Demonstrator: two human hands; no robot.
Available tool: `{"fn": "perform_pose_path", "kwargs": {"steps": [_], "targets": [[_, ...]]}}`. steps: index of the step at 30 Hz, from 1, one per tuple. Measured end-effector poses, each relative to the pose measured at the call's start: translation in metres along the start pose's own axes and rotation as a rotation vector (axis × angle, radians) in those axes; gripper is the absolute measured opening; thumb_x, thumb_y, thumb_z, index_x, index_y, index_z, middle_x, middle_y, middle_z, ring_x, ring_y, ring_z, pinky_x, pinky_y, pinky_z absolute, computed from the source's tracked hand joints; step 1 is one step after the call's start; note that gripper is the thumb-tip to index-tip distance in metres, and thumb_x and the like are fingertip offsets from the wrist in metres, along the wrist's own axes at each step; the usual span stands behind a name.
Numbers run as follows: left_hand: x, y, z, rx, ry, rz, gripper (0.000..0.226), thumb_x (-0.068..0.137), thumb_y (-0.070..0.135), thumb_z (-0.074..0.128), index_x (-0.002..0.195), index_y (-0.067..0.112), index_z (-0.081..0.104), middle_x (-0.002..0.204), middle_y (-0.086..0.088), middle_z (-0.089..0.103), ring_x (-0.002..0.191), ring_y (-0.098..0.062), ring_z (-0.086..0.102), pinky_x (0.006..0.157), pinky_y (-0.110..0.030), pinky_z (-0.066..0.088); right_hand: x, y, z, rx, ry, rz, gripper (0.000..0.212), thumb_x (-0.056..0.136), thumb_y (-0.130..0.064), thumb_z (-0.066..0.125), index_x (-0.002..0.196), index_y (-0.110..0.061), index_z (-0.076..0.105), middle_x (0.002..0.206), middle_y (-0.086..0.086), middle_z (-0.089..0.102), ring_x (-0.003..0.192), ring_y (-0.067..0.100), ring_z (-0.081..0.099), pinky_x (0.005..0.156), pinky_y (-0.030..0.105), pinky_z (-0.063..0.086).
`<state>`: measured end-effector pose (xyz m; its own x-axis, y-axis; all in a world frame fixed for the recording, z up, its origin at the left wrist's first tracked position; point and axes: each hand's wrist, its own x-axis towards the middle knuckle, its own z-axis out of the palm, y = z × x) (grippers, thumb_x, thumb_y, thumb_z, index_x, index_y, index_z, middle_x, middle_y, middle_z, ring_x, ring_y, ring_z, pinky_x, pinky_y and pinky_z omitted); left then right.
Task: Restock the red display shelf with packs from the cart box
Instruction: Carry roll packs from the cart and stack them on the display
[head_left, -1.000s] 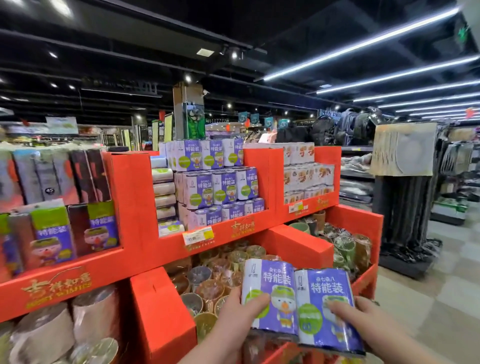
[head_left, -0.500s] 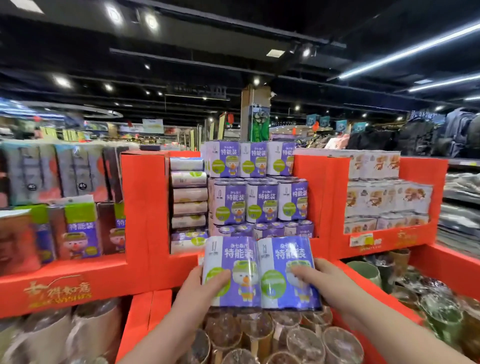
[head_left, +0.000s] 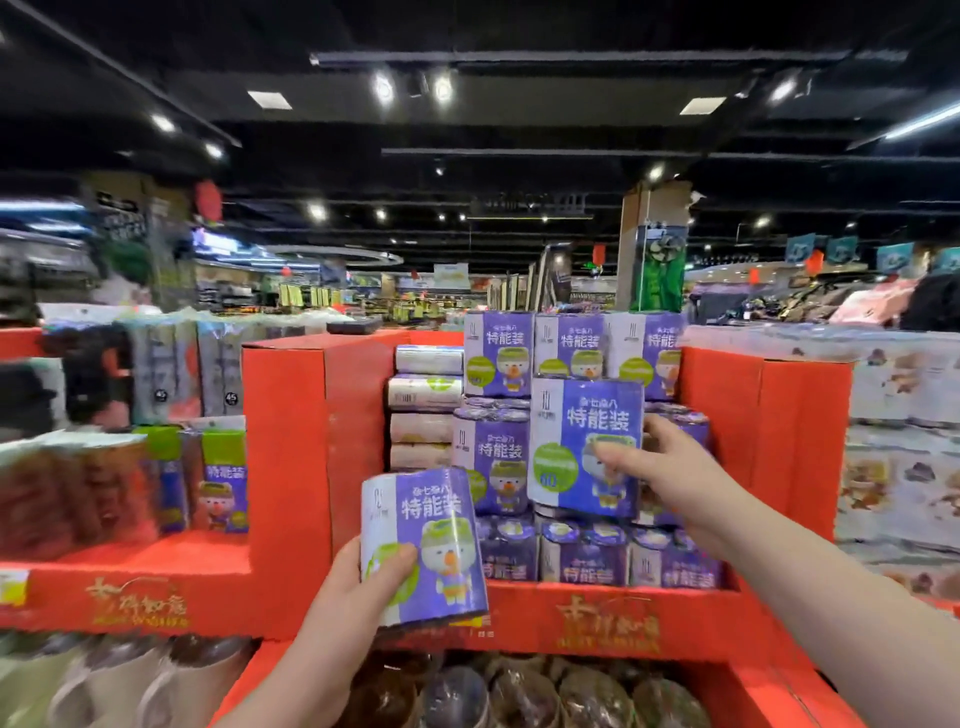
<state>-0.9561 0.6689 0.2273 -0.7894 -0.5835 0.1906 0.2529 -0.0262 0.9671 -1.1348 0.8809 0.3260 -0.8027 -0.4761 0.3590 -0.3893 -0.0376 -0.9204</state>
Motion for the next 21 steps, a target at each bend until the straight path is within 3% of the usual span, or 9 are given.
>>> {"fn": "perform_pose_path", "kwargs": {"steps": [3,6,8,11,13,15,17,19,21], "targets": [[0.009,0.006,-0.001,0.029,0.049,0.023,0.027,0.088,0.019,0.066,0.114,0.013,0.059,0.099,-0.005,0.075,0.087,-0.020,0.071,0.075,-0.035,0.053,0.033,-0.016,0.003,0.008,0.002,-0.057,0.037,0.073,-0.016,0.079,0.104,-0.012,0.059,0.096,0.010,0.071,0.080,0.022,0.066,0.078,0.034,0.051],[0.015,0.011,-0.004,0.046,0.062,0.040,0.025,0.088,0.021,0.067,0.112,0.017,0.059,0.101,-0.002,0.074,0.087,-0.015,0.070,0.071,-0.027,0.050,0.058,-0.034,0.011,-0.046,-0.012,-0.103,0.036,0.078,-0.014,0.075,0.109,-0.010,0.057,0.103,0.011,0.070,0.076,0.018,0.065,0.063,0.026,0.050],[0.019,0.014,-0.007,0.037,0.069,0.042,0.023,0.089,0.020,0.065,0.112,0.019,0.059,0.102,-0.001,0.074,0.090,-0.016,0.070,0.075,-0.029,0.052,0.073,-0.043,0.019,-0.077,-0.010,-0.111,0.037,0.082,-0.013,0.072,0.114,-0.005,0.054,0.096,0.009,0.068,0.064,0.009,0.064,0.051,0.021,0.048],[0.027,0.016,-0.015,0.026,0.056,0.028,0.038,0.079,0.030,0.075,0.113,0.023,0.058,0.103,-0.002,0.074,0.096,-0.022,0.070,0.089,-0.042,0.053,0.095,-0.047,0.034,-0.098,-0.007,-0.090,0.022,0.088,-0.008,0.066,0.106,-0.006,0.054,0.079,0.007,0.062,0.045,0.000,0.058,0.039,0.013,0.040],[0.031,0.017,-0.021,0.011,0.063,0.034,0.039,0.079,0.032,0.076,0.112,0.022,0.058,0.103,-0.003,0.074,0.096,-0.023,0.070,0.090,-0.043,0.052,0.110,-0.044,0.045,-0.104,-0.001,-0.060,0.019,0.087,-0.011,0.067,0.101,-0.011,0.056,0.085,0.008,0.065,0.055,0.006,0.061,0.050,0.020,0.044],[0.036,0.018,-0.029,0.018,0.059,0.037,0.059,0.065,0.043,0.080,0.115,0.020,0.058,0.103,-0.004,0.074,0.097,-0.025,0.070,0.092,-0.046,0.051,0.121,-0.042,0.054,-0.087,0.003,-0.033,0.025,0.085,-0.013,0.070,0.106,-0.011,0.057,0.091,0.005,0.066,0.067,0.012,0.061,0.058,0.026,0.044],[0.040,0.019,-0.035,0.031,0.065,0.028,0.078,0.046,0.052,0.077,0.115,0.020,0.059,0.104,-0.005,0.074,0.098,-0.027,0.070,0.094,-0.051,0.050,0.132,-0.040,0.062,-0.094,0.014,-0.013,0.027,0.085,-0.012,0.070,0.107,-0.010,0.054,0.085,-0.001,0.062,0.068,0.010,0.057,0.058,0.024,0.040],[0.046,0.018,-0.041,0.039,0.066,0.022,0.083,0.042,0.053,0.076,0.116,0.020,0.059,0.104,-0.005,0.074,0.099,-0.027,0.069,0.096,-0.052,0.049,0.138,-0.040,0.069,-0.105,0.016,0.001,0.028,0.086,-0.011,0.069,0.105,-0.016,0.049,0.082,-0.002,0.058,0.064,0.008,0.052,0.052,0.020,0.039],[0.049,0.018,-0.042,0.044,0.069,0.029,0.081,0.043,0.052,0.076,0.115,0.020,0.058,0.105,-0.005,0.073,0.099,-0.025,0.069,0.096,-0.049,0.049,0.144,-0.037,0.072,-0.148,0.004,0.034,0.036,0.084,-0.015,0.071,0.114,-0.008,0.053,0.090,0.006,0.063,0.071,0.013,0.055,0.055,0.021,0.041]]}}
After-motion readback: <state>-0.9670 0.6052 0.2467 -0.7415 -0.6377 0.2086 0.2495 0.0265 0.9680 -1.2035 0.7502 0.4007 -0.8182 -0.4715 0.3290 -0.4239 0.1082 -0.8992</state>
